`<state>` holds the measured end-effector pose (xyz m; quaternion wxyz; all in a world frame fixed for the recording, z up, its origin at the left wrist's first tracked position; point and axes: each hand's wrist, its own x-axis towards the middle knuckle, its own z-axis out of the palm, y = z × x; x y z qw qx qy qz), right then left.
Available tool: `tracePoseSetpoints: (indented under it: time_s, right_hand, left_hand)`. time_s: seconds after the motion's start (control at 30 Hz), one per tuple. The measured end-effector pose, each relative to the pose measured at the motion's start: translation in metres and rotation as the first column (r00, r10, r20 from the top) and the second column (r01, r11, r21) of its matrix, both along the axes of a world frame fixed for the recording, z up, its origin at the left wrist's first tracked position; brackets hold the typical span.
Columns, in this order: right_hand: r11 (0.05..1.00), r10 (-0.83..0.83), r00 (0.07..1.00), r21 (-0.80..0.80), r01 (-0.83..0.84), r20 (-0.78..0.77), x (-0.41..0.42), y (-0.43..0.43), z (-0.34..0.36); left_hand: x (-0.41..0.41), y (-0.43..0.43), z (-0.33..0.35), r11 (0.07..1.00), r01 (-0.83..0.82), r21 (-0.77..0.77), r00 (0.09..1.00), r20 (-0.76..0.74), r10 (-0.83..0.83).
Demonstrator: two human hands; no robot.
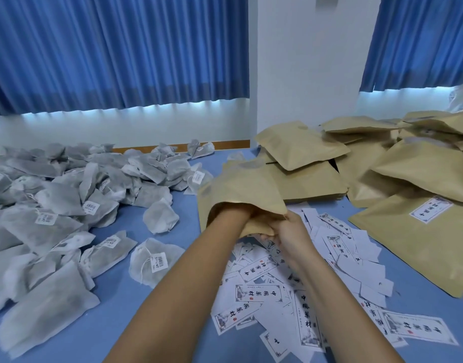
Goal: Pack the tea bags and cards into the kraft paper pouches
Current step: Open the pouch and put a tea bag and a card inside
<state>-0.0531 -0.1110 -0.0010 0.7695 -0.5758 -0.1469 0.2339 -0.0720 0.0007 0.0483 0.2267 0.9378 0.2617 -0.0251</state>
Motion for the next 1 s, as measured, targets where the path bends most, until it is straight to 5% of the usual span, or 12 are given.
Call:
tracePoseSetpoints:
  time_s: [0.1,0.2,0.27,0.3,0.37,0.4,0.47,0.53,0.63,0.73,0.83,1.0]
  right_hand:
    - [1.000,-0.017,0.999,0.016,0.017,-0.046,0.000,0.000,-0.001]
    - [0.989,-0.128,0.982,0.057,0.137,-0.138,0.005,0.000,-0.002]
    - [0.978,-0.169,0.970,0.091,0.187,-0.172,0.009,-0.003,-0.003]
    - [0.972,-0.188,0.962,0.104,0.212,-0.198,0.010,-0.005,-0.003]
    - [0.956,-0.224,0.943,0.133,0.261,-0.244,0.012,-0.007,-0.001]
    - [0.950,-0.239,0.938,0.141,0.280,-0.251,0.013,-0.008,0.000]
    - [0.947,-0.250,0.937,0.142,0.289,-0.244,0.013,-0.009,0.002]
    - [0.951,-0.241,0.940,0.137,0.279,-0.239,0.012,-0.008,0.002]
    - [0.948,-0.239,0.941,0.150,0.279,-0.240,0.011,-0.008,0.002]
    - [0.947,-0.242,0.941,0.153,0.283,-0.238,0.010,-0.008,0.003]
    - [0.945,-0.243,0.936,0.154,0.288,-0.256,0.012,-0.008,0.002]
    - [0.948,-0.227,0.937,0.159,0.275,-0.267,0.014,-0.010,-0.002]
  left_hand:
    - [0.000,0.004,-0.005,0.993,-0.091,-0.072,0.993,0.062,0.096]
    - [-0.026,-0.021,-0.002,0.978,0.150,0.144,0.972,0.162,-0.173]
    - [-0.055,-0.030,-0.005,0.829,0.221,0.513,0.778,0.420,-0.467]
    - [-0.071,-0.028,-0.011,0.764,0.125,0.633,0.647,0.531,-0.547]
    - [-0.102,-0.015,-0.017,0.750,-0.152,0.644,0.557,0.683,-0.473]
    - [-0.113,-0.005,-0.020,0.736,-0.266,0.622,0.672,0.668,-0.322]
    - [-0.126,0.024,-0.032,0.699,-0.364,0.615,0.928,0.307,0.213]
    - [-0.135,0.047,-0.046,0.779,-0.380,0.498,0.861,-0.117,0.495]
    - [-0.141,0.062,-0.065,0.856,-0.369,0.362,0.878,-0.165,0.449]
    - [-0.131,0.076,-0.062,0.869,-0.323,0.374,0.944,0.068,0.322]
    - [-0.103,0.100,-0.046,0.813,-0.396,0.427,0.903,0.343,0.259]
    - [-0.077,0.141,-0.076,0.883,-0.303,0.359,0.947,0.010,0.321]
